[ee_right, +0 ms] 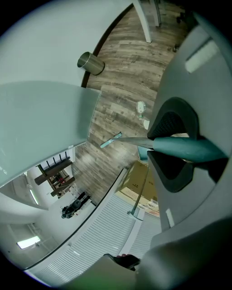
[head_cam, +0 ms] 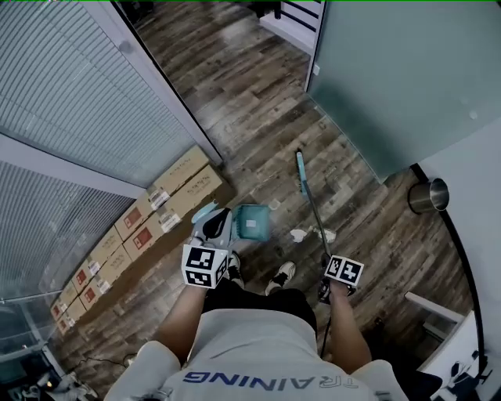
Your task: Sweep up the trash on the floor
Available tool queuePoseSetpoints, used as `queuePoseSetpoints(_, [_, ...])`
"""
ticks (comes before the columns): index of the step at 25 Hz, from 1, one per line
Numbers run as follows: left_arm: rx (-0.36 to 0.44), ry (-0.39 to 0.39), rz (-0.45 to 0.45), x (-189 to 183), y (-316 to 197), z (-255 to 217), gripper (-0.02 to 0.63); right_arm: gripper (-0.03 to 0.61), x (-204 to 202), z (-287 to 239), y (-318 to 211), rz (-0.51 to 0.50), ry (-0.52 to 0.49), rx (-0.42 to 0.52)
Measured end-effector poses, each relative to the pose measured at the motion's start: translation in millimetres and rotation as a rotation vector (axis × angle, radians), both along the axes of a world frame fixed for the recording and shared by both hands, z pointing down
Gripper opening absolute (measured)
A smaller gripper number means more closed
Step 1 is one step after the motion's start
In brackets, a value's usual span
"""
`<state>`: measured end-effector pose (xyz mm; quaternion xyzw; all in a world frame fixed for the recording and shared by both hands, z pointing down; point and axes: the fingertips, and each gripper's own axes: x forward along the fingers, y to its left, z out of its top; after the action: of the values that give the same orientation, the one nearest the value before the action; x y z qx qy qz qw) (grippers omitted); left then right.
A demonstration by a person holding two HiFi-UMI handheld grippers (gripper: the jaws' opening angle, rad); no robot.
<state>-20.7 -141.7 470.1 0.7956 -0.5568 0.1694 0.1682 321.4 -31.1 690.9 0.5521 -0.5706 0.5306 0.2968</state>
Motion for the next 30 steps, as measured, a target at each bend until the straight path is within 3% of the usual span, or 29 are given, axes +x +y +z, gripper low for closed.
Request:
queuePoseSetpoints(4, [-0.001, -0.014, 0.016, -14, -3, 5, 0.003, 0.107, -14, 4, 7, 0.012, -0.009, -0.023])
queuePoseSetpoints(8, [-0.047, -0.139, 0.154, -33, -7, 26, 0.017, 0.107, -30, 11, 15, 0.052, -0.021, -0.048])
queuePoseSetpoints(11, [-0.155, -0.235, 0.284, -47, -2, 62, 0.184, 0.107, -39, 15, 22, 0.073, -0.018, -0.068])
queuePoseSetpoints(16, [-0.273, -0.406, 0.441, -76, 1, 122, 0.275, 0.107, -57, 20, 34, 0.087, -0.001, -0.095])
queuePoseSetpoints(22, [-0.413, -0.447, 0.503, -88, -10, 192, 0.333, 0.107, -64, 23, 51, 0.1, 0.019, -0.13])
queuePoseSetpoints(30, [-0.603, -0.457, 0.508, -94, -22, 272, 0.334, 0.107, -62, 27, 55, 0.077, 0.051, -0.155])
